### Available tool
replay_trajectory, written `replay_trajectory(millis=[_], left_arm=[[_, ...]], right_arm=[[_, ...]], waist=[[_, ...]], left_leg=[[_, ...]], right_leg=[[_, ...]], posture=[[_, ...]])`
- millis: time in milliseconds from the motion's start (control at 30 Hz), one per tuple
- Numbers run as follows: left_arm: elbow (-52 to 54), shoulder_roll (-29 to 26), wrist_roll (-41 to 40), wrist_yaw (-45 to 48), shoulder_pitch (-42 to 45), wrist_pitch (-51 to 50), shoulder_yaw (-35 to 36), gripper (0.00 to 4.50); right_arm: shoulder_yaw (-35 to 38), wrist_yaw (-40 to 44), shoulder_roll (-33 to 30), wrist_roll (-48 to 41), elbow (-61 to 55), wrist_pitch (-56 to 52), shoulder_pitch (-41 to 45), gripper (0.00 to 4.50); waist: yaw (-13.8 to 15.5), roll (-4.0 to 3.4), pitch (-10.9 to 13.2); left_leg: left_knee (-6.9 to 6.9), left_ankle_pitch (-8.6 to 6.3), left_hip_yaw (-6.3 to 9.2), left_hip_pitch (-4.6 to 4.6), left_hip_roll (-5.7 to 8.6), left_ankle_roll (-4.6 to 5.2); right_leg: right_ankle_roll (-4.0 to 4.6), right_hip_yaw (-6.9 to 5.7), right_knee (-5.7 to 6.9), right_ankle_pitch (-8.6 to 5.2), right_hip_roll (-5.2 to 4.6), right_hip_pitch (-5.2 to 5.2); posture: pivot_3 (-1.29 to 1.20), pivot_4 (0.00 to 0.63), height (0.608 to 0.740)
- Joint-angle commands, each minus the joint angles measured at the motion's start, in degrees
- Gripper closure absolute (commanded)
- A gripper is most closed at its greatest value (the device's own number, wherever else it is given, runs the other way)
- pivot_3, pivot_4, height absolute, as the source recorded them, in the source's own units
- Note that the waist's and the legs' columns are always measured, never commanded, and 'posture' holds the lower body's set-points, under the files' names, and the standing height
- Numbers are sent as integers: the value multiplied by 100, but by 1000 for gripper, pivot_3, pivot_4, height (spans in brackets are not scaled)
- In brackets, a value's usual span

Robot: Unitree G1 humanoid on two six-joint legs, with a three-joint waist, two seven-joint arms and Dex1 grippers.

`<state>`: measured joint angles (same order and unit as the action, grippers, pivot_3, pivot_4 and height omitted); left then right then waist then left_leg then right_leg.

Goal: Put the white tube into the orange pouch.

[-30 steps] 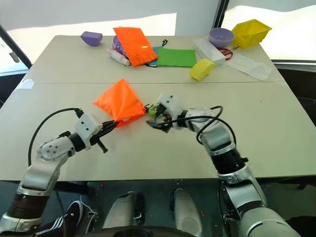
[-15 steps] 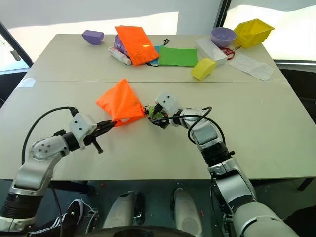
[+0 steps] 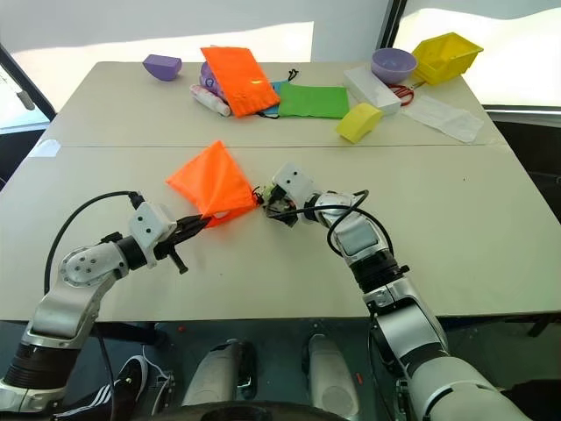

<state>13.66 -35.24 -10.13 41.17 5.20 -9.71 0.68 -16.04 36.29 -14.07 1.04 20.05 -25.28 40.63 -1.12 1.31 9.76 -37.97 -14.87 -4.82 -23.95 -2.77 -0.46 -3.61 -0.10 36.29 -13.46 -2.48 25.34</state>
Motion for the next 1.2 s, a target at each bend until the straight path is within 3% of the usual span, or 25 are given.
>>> replay_trajectory(millis=[33,100,133,400,533,633,767,1000,1200], left_arm=[[196,13,34,-12,-5,73,-20,4500],[200,13,37,-16,-7,67,-21,4500],[201,3,43,-15,-17,76,-13,4500],[163,-101,-75,58,-140,46,190,4500],[140,-158,-582,370,-159,-271,362,4500],[103,-200,-777,609,-159,-241,425,3600],[51,-227,-862,769,-27,-187,428,1643],[-83,72,-1091,832,764,-237,273,1643],[-1321,364,-455,833,2160,-328,-445,1643]], right_arm=[[92,-11,18,11,15,104,126,3218],[96,7,-32,54,25,156,119,4256],[130,41,-58,25,-37,122,100,4451],[472,562,-488,-551,-1490,-670,-502,4451],[742,555,-552,-964,-2274,-1271,-892,4451],[717,402,-550,-935,-2366,-1330,-994,4500],[677,245,-463,-987,-2431,-1378,-1003,4500],[734,-13,-435,-959,-2220,-1252,-1150,4500],[673,-175,-423,-844,-1860,-941,-1006,4500]], waist=[[-3,0,0],[-6,0,0],[-4,0,0],[37,0,0],[6,0,0],[-3,0,0],[9,0,0],[50,1,-1],[41,1,-1]], left_leg=[[0,0,-1,0,0,0],[0,0,-1,0,0,0],[0,0,-1,0,0,0],[0,0,1,-4,1,0],[0,0,1,-5,1,0],[0,0,3,1,-3,0],[0,0,4,5,-2,0],[-9,0,3,1,4,0],[-19,1,-2,-1,15,1]], right_leg=[[0,0,0,0,0,0],[-1,0,0,1,0,0],[-2,0,0,1,1,0],[-3,-1,0,1,-2,1],[-3,-1,-2,1,-6,1],[1,-1,3,-1,-4,0],[13,-1,6,-8,4,0],[4,-2,3,-3,3,-7],[-10,-1,2,5,8,-12]], posture=[[0,150,740],[0,150,740],[0,150,740],[0,150,740],[0,150,740],[0,150,740],[0,150,740],[0,150,740],[0,150,740]])
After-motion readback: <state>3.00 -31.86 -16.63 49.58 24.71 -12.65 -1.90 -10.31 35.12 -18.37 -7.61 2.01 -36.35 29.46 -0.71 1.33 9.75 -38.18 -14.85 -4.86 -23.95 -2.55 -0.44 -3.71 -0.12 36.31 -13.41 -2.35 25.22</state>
